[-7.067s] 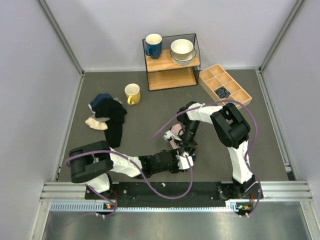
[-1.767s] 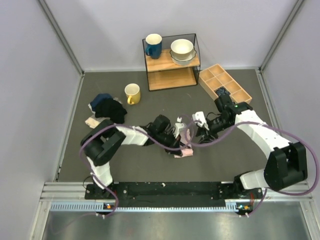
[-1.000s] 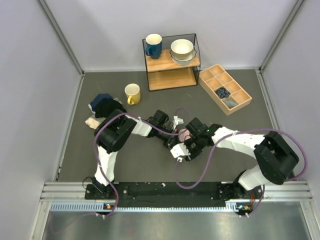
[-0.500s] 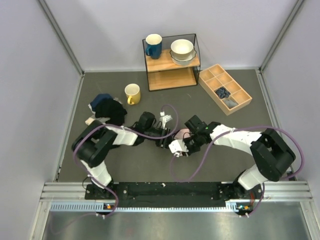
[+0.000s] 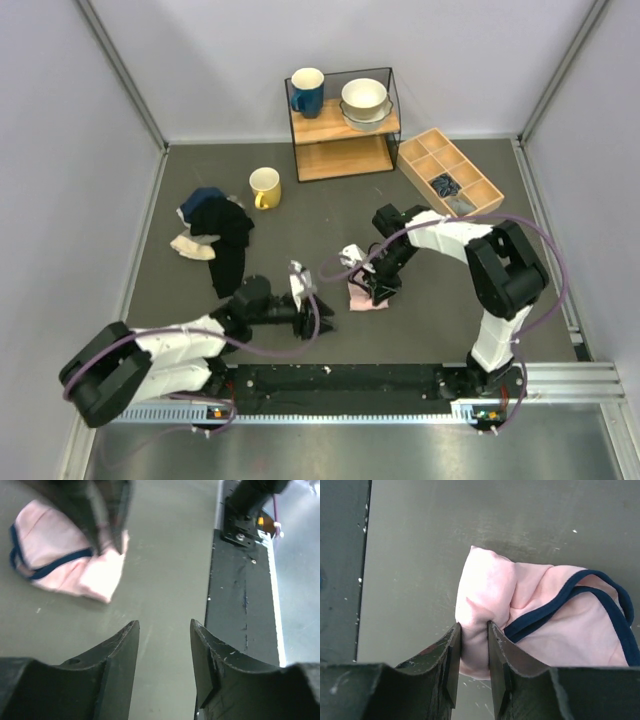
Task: Roll the underwear
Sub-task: Roll the underwear to the center of the board.
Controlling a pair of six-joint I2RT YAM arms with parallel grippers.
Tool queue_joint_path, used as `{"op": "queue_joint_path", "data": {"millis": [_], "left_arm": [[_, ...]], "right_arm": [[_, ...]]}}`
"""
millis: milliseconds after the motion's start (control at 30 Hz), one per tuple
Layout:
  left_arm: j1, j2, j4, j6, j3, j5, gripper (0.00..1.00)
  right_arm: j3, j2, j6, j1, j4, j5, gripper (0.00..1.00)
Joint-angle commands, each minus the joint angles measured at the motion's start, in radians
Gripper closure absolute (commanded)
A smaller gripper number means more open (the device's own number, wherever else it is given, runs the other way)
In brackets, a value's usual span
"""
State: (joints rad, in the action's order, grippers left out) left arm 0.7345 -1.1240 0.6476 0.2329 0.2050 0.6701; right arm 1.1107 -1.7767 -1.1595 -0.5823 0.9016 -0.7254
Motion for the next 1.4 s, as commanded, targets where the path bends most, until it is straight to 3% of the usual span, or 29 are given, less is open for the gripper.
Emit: {"op": "queue_joint_path", "data": {"millis": [0,133,300,467,667,900,1167,1367], "left_arm": [[0.201,0.108,0.086,-0.382,-0.035,-0.164,0.48],[0.263,0.046,-0.067,-0.547,0.054,-0.25,0.47],[0.276,-0.178,-0.203,-0.714,0.226,-0.283,0.46],[0.29,-0.359,-0.232,-0.776,0.352,-0.333,0.46],[0.305,-0.473,-0.239,-0.8,0.419,-0.431,0.46],[0.318,-0.496,-0.256,-0.811,0.444,-0.51,0.46],[0.327,-0.381,-0.19,-0.828,0.376,-0.541,0.43],[0.325,-0.445,-0.259,-0.872,0.43,-0.515,0.39]], "right_arm": [[0.13,-0.113,0.041,0.044,0.172,-0.109,0.72],[0.201,-0.21,0.063,0.082,0.246,-0.12,0.7],[0.218,-0.254,0.067,0.102,0.258,-0.101,0.7],[0.213,-0.259,0.066,0.101,0.257,-0.109,0.69],[0.213,-0.263,0.066,0.102,0.255,-0.108,0.69],[0.215,-0.263,0.066,0.101,0.255,-0.106,0.68],[0.216,-0.268,0.067,0.101,0.252,-0.105,0.68],[0.215,-0.268,0.069,0.101,0.252,-0.105,0.68]]}}
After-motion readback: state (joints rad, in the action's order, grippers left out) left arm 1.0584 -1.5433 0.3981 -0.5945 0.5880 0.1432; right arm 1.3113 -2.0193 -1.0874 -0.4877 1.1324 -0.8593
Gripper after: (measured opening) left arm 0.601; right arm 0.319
